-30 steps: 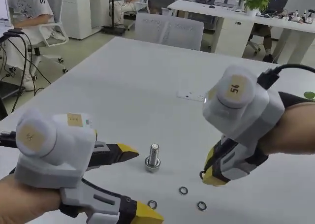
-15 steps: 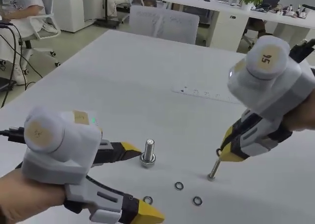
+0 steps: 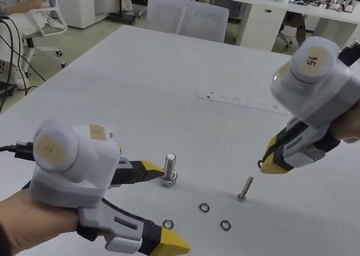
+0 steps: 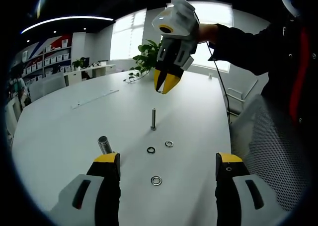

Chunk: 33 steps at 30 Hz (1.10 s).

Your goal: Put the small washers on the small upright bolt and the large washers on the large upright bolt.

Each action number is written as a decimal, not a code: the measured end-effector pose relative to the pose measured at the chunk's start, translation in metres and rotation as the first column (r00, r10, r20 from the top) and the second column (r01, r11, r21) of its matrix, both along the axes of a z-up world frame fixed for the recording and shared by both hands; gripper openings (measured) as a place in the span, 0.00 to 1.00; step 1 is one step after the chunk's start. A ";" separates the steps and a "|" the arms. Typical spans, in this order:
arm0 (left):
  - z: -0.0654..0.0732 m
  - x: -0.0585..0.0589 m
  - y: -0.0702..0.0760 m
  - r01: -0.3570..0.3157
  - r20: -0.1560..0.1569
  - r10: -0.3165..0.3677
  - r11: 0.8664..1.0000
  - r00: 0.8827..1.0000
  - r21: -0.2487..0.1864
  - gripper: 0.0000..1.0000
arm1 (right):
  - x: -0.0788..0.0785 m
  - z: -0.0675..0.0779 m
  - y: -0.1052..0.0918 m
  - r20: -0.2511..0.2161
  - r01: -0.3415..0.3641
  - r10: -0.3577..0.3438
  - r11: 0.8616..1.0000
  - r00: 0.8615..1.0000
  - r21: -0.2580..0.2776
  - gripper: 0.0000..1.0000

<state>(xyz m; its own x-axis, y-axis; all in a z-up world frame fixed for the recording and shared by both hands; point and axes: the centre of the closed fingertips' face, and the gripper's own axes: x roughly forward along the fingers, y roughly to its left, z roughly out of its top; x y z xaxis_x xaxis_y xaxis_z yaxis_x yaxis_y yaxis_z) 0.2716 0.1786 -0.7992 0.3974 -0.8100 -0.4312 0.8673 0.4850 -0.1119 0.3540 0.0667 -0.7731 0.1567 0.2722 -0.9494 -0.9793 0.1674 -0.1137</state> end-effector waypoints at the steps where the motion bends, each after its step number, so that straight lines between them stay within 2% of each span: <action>1: -0.001 0.000 0.000 -0.001 -0.001 0.001 1.000 1.000 0.001 0.78 | 0.001 -0.001 0.000 -0.002 0.002 -0.002 1.000 1.000 -0.001 0.13; 14: -0.006 0.000 -0.001 -0.001 -0.012 0.001 1.000 1.000 0.001 0.78 | 0.004 -0.014 -0.001 -0.035 0.008 -0.008 1.000 0.999 -0.002 0.13; 27: -0.007 0.001 -0.001 -0.005 -0.017 0.005 1.000 1.000 0.002 0.78 | 0.009 -0.034 0.001 -0.062 -0.012 0.010 0.999 0.998 -0.037 0.13; 33: -0.008 0.001 -0.001 -0.008 -0.019 0.008 1.000 1.000 0.001 0.78 | 0.010 -0.037 0.001 -0.070 -0.014 0.011 0.999 0.997 -0.044 0.13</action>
